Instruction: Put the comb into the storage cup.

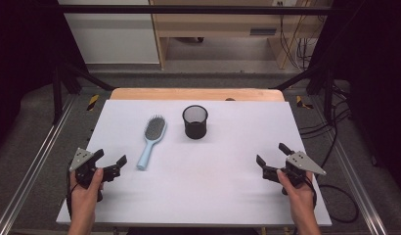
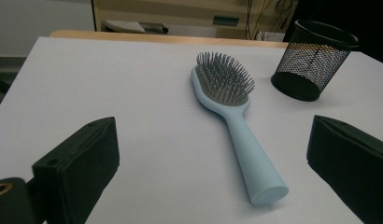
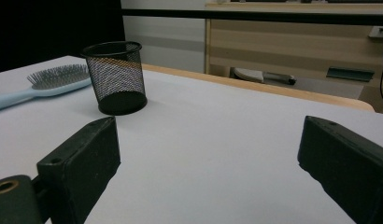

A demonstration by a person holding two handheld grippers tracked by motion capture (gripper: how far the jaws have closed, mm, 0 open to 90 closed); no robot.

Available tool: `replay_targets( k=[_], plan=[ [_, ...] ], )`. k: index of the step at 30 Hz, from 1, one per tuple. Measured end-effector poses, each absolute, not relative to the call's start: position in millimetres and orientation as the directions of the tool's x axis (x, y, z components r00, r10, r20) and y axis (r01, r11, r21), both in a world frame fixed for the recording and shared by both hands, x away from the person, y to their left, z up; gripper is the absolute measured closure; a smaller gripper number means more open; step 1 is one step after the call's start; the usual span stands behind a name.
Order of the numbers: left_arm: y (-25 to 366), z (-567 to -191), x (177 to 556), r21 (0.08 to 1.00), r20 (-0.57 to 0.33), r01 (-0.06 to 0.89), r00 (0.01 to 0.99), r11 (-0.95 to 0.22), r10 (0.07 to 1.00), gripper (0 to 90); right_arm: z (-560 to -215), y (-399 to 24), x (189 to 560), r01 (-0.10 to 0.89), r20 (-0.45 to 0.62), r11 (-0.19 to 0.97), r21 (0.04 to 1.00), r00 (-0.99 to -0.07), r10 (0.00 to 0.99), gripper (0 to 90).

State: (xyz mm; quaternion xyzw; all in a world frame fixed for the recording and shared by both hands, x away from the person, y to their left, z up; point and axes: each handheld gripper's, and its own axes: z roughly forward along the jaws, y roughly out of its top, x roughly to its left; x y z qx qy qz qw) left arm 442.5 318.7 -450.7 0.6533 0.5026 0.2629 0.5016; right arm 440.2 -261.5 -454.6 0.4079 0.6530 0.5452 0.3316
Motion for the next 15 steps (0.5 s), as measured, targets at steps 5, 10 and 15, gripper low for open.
replay_targets(
  k=[5, 10, 15],
  plan=[
    [312.6, -451.1, 443.0, 0.902, -0.137, 0.43, 0.362, -0.035, 0.922, 2.5, -455.7, -260.8, 441.0, 0.177, 0.009, 0.078, 0.981, -0.447, 0.894, 5.8],
    [296.0, -451.8, 446.5, 0.873, -0.104, 0.475, 0.404, -0.11, 0.909, 2.6, -455.6, -259.0, 440.7, 0.181, 0.005, 0.086, 0.98, -0.449, 0.893, 5.8],
    [273.0, -443.5, 458.7, 0.82, -0.04, 0.526, 0.446, -0.226, 0.894, 3.2, -456.3, -256.4, 441.6, 0.184, -0.003, 0.099, 0.978, -0.462, 0.887, 5.8]
  ],
)
